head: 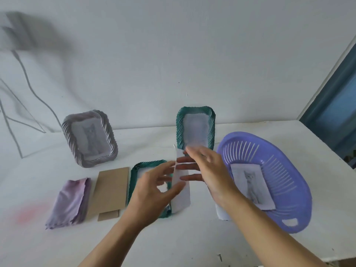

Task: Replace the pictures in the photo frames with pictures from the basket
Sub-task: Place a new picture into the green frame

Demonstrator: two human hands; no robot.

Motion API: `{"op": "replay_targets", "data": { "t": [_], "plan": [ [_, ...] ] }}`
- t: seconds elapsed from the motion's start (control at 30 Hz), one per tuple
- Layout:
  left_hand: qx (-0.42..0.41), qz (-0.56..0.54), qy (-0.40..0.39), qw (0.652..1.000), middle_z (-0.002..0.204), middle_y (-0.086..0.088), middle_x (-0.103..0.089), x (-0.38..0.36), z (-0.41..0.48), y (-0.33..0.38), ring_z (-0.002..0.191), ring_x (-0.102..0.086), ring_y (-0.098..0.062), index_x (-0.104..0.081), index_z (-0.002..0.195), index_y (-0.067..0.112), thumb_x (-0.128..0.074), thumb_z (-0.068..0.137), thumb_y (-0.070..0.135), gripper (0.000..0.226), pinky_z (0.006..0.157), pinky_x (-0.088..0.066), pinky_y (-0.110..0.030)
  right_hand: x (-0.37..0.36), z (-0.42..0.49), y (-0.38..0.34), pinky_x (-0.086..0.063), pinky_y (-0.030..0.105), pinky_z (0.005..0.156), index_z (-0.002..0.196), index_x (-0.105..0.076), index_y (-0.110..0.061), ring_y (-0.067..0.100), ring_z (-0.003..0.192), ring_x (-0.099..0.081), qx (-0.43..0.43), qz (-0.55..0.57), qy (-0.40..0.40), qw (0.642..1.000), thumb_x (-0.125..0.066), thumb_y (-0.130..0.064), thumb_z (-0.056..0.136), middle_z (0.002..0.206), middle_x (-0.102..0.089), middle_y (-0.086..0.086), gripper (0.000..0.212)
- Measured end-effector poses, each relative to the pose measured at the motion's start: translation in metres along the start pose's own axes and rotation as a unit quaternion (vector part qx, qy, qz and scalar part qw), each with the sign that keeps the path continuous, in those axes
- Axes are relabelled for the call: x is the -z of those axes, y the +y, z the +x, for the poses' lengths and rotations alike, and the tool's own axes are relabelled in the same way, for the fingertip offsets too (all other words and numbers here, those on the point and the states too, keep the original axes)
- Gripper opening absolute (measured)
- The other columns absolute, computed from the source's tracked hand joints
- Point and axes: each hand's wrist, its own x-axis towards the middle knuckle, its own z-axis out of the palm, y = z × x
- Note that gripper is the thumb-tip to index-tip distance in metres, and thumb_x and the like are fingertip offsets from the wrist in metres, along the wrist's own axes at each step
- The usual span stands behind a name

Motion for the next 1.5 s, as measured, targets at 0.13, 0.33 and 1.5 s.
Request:
{"op": "replay_targets", "data": {
  "t": [0.13, 0.33, 1.5],
  "plan": [
    [0.051, -0.08, 0.033, 0.995, 0.096, 0.014, -0.077, 0.016, -0.005, -0.017, 0.087, -0.072, -0.006, -0.07, 0.112, 0.027, -0.064, 0.093, 0.003, 0.031, 0.073, -0.056, -0.023, -0.013, 0.007, 0.024, -0.055, 0.035, 0.074, 0.093, -0.072, -0.008, 0.018, 0.087, -0.071, 0.048, -0.119, -0.002, 0.992, -0.067, -0.024, 0.093, 0.091, -0.076, 0.002, 0.016],
    [0.12, -0.195, 0.065, 0.971, 0.099, -0.002, -0.078, 0.039, -0.004, -0.046, 0.088, -0.075, -0.025, -0.056, 0.12, 0.025, -0.07, 0.088, 0.0, 0.043, 0.074, -0.062, -0.043, -0.022, 0.017, 0.065, -0.04, 0.008, 0.075, 0.098, -0.073, -0.032, 0.002, 0.094, -0.06, 0.118, -0.308, 0.004, 0.944, -0.08, -0.021, 0.078, 0.106, -0.065, -0.019, 0.024],
    [-0.039, 0.287, 0.066, 0.955, 0.109, 0.007, -0.061, 0.039, 0.015, -0.15, 0.076, -0.062, -0.01, -0.078, 0.101, 0.019, -0.074, 0.087, 0.012, 0.017, 0.078, -0.037, -0.038, -0.02, 0.055, 0.134, -0.041, 0.041, 0.08, 0.107, -0.073, -0.026, 0.021, 0.111, -0.053, 0.198, -0.604, -0.036, 0.771, -0.07, -0.044, 0.081, 0.122, -0.058, -0.008, 0.032]
  ]
}}
